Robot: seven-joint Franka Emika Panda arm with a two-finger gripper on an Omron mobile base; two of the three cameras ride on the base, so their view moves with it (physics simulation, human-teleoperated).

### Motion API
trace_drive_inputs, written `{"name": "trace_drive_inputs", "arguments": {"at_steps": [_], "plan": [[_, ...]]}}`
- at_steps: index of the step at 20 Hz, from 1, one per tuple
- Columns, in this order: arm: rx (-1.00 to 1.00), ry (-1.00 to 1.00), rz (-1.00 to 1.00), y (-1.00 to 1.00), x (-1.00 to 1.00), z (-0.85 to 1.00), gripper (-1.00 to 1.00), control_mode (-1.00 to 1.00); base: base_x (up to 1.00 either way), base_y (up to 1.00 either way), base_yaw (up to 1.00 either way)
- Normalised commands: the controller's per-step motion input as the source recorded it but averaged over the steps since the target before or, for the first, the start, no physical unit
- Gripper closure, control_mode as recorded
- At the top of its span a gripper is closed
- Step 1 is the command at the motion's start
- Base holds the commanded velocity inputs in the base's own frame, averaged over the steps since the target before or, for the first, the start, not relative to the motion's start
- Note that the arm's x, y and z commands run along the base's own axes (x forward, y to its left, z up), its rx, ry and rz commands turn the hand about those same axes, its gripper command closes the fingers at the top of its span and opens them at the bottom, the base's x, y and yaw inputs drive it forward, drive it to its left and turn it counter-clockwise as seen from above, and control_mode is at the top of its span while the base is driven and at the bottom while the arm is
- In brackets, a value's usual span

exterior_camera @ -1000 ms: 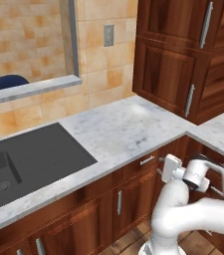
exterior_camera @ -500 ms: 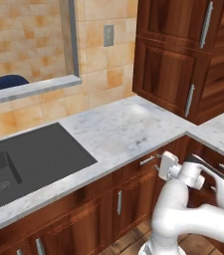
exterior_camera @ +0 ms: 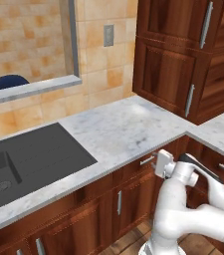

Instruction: Take a straw from the drawer in front and place it inside the glass cup on the dining counter.

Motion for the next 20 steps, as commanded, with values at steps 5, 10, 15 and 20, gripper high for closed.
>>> {"name": "trace_drive_inputs", "arguments": {"at_steps": [5,10,15,20], "plan": [[0.00,0.00,-0.02,0.00,0.27,-0.25,-1.00,-1.00,0.00,0.00,0.00],[0.00,0.00,-0.02,0.00,0.20,-0.30,-1.00,-1.00,0.00,0.00,0.00],[0.00,0.00,-0.02,0.00,0.20,-0.29,-1.00,-1.00,0.00,0.00,0.00],[0.00,0.00,-0.02,0.00,0.17,-0.31,-1.00,-1.00,0.00,0.00,0.00]]}}
